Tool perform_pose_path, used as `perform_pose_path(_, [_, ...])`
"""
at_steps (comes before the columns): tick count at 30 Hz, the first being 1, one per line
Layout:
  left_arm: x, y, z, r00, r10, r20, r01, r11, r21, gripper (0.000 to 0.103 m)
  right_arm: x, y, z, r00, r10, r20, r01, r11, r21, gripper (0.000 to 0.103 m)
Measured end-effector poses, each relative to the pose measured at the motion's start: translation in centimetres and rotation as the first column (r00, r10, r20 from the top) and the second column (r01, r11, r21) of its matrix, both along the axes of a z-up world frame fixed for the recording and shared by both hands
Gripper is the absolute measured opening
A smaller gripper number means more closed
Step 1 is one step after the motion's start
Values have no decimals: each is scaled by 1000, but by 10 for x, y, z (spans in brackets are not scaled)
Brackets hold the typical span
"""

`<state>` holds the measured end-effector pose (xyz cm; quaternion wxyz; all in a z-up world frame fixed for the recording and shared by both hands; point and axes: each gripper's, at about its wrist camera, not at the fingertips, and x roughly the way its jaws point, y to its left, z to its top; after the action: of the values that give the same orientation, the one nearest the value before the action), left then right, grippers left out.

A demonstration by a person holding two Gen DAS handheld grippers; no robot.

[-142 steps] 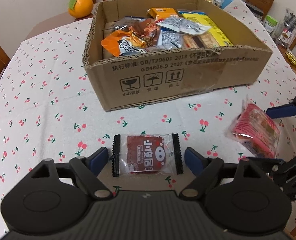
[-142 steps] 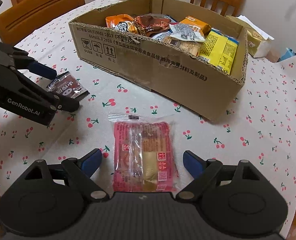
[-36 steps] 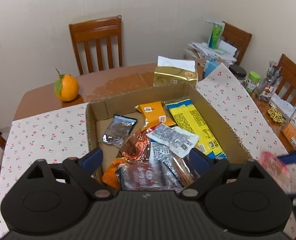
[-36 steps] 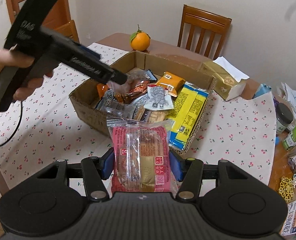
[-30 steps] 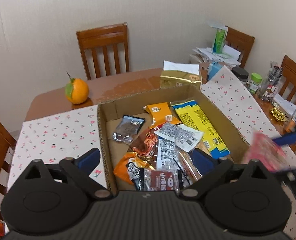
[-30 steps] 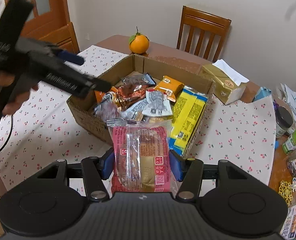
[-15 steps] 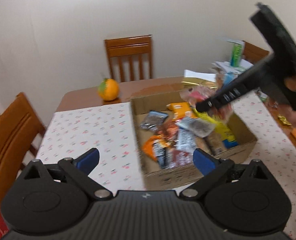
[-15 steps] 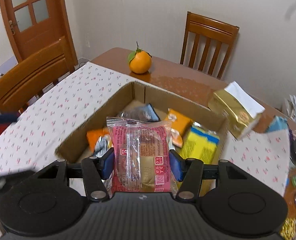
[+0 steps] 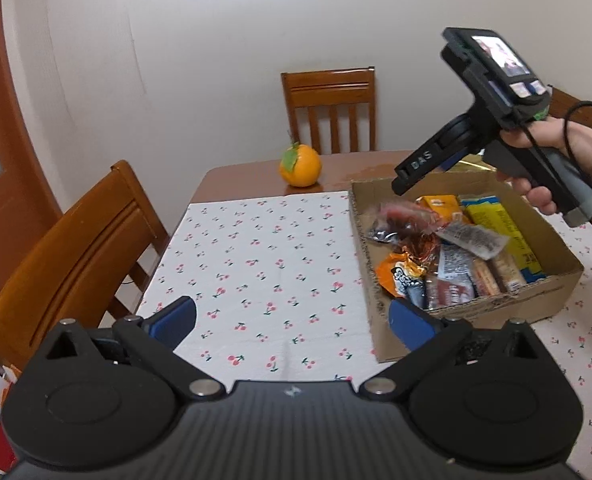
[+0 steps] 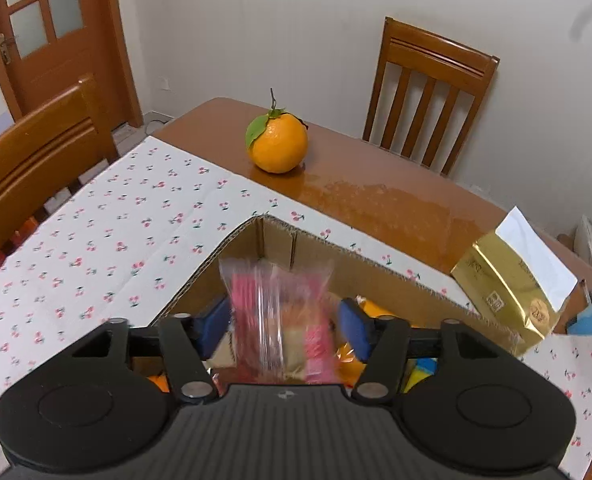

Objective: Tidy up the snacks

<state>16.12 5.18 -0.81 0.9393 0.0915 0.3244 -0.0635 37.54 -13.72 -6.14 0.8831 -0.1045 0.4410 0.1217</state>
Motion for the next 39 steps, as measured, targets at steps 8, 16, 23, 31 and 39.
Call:
perform_pose_path(8, [9, -8, 0, 1000, -17, 3, 17, 1000, -3, 102, -47, -20, 25, 997, -58, 52, 58, 998, 3, 103])
perform_pose_path(16, [18, -24, 5, 996, -86, -25, 83, 992, -100, 102, -123, -49, 47, 964, -258, 69, 256, 966, 29, 103])
perform_pose_path(23, [16, -43, 13, 991, -122, -58, 116, 988, -105, 102, -187, -53, 43, 910, -414, 18, 413, 910, 19, 103])
perform_pose_path(31, [3, -62, 34, 990, -94, -108, 88, 994, -65, 102, -232, -39, 64, 866, -498, 32, 499, 867, -11, 103])
perform_pose_path(39, [-5, -63, 52, 991, -61, -123, 56, 998, -41, 102, -249, -37, 81, 855, -517, 41, 518, 856, -1, 103])
